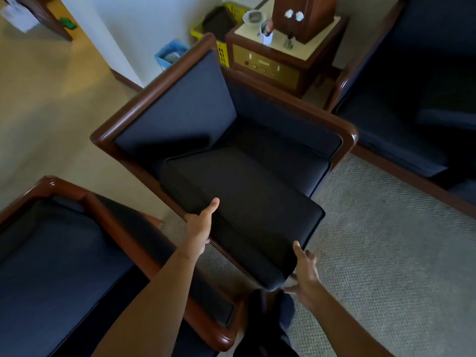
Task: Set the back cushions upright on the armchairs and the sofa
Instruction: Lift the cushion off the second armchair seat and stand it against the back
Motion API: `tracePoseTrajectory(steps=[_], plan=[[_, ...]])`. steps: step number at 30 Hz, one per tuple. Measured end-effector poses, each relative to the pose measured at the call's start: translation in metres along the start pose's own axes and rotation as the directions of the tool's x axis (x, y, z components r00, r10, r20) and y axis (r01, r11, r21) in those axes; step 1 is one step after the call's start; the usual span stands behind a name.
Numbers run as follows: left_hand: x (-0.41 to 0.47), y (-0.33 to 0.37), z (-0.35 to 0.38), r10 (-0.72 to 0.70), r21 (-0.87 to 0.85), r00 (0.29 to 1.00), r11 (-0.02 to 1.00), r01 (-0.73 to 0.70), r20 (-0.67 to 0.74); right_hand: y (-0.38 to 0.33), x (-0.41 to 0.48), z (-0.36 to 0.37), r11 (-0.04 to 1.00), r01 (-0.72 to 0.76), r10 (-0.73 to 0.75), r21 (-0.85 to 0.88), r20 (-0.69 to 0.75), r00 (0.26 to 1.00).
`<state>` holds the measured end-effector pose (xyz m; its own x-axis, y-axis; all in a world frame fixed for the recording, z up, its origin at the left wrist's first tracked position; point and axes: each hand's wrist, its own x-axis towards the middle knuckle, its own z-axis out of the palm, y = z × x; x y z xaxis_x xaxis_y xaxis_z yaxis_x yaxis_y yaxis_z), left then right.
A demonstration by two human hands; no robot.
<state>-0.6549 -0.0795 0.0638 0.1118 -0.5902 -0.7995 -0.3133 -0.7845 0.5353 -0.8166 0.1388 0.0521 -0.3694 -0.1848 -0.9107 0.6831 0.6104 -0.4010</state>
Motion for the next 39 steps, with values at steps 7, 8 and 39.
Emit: tracePoseTrajectory(steps=[7, 8, 39], plan=[[0.017, 0.006, 0.010, -0.101, -0.094, 0.995, 0.991, 0.099, -0.016, -0.007, 0.001, 0.013, 0.960, -0.125, 0.114, 0.249, 0.060, 0.992], [0.017, 0.008, 0.010, -0.102, -0.099, 0.995, 0.990, 0.100, -0.015, -0.011, -0.001, 0.011, 0.962, -0.114, 0.104, 0.247, 0.053, 0.993], [0.001, 0.233, 0.162, 0.332, 0.504, 0.388, -0.672, -0.543, 0.860, -0.264, 0.028, -0.060, -0.323, 0.357, -0.733, -0.876, 0.470, 0.491]])
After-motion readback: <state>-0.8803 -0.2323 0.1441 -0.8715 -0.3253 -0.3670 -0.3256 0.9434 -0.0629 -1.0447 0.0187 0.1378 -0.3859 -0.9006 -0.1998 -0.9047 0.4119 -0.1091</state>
